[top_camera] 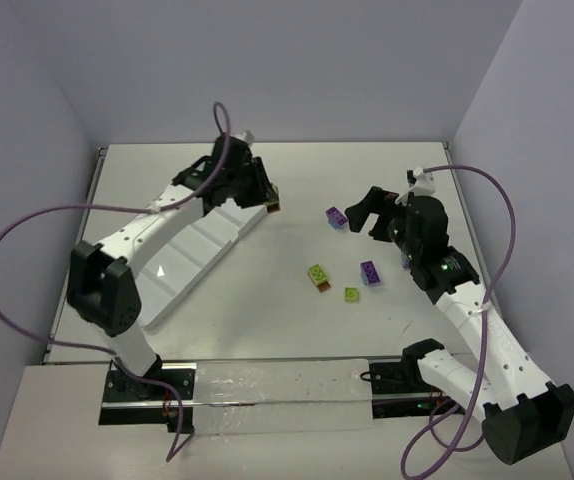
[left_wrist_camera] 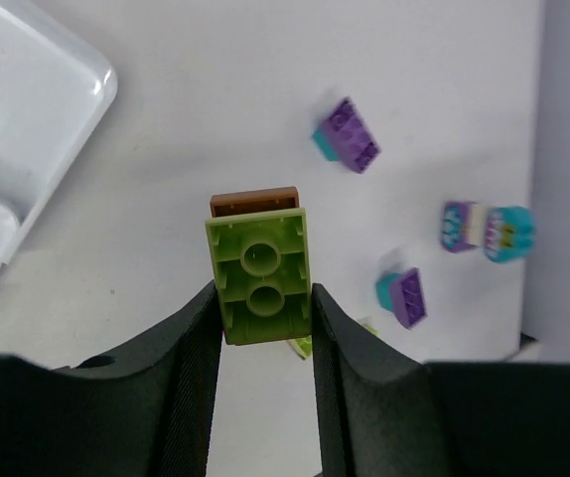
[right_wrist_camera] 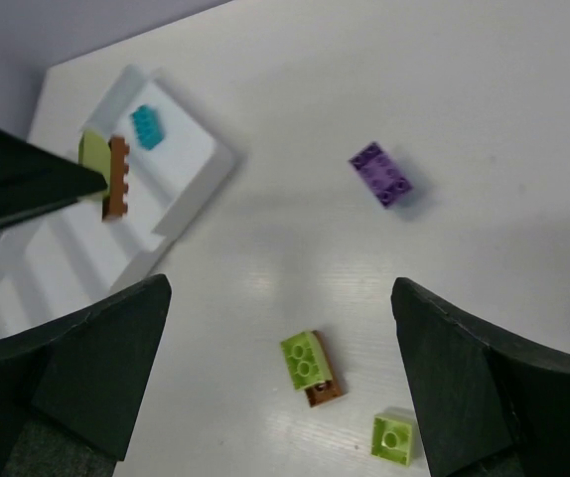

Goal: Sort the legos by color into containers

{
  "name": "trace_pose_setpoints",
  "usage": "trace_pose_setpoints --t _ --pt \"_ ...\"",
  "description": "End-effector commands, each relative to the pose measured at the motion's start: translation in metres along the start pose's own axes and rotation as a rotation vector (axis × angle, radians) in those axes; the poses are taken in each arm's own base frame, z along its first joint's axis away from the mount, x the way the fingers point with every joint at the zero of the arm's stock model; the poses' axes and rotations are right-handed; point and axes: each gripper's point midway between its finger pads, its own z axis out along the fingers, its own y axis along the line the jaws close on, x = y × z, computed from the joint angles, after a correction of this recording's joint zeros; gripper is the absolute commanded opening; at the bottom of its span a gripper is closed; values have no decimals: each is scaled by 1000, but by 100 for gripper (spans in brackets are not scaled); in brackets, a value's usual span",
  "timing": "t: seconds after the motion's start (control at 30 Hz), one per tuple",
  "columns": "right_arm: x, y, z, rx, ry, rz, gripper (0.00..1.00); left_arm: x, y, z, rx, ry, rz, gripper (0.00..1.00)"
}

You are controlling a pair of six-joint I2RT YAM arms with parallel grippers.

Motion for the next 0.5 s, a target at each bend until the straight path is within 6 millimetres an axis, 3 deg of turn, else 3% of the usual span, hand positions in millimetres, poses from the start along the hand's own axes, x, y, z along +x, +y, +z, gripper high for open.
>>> trace_pose_setpoints --t 0.0,0.17,0.27,0.47 --pt "-5 77 -18 -486 57 -43 100 -14 -52 -45 447 -15 134 0" --pt "6 113 -33 -741 151 -26 99 -10 -71 -66 688 1 167 0" --pt "10 119 -32 -785 183 0 98 -5 -84 -78 821 27 180 0" --pt "17 118 -24 -791 207 58 85 -3 -102 -98 980 29 184 0"
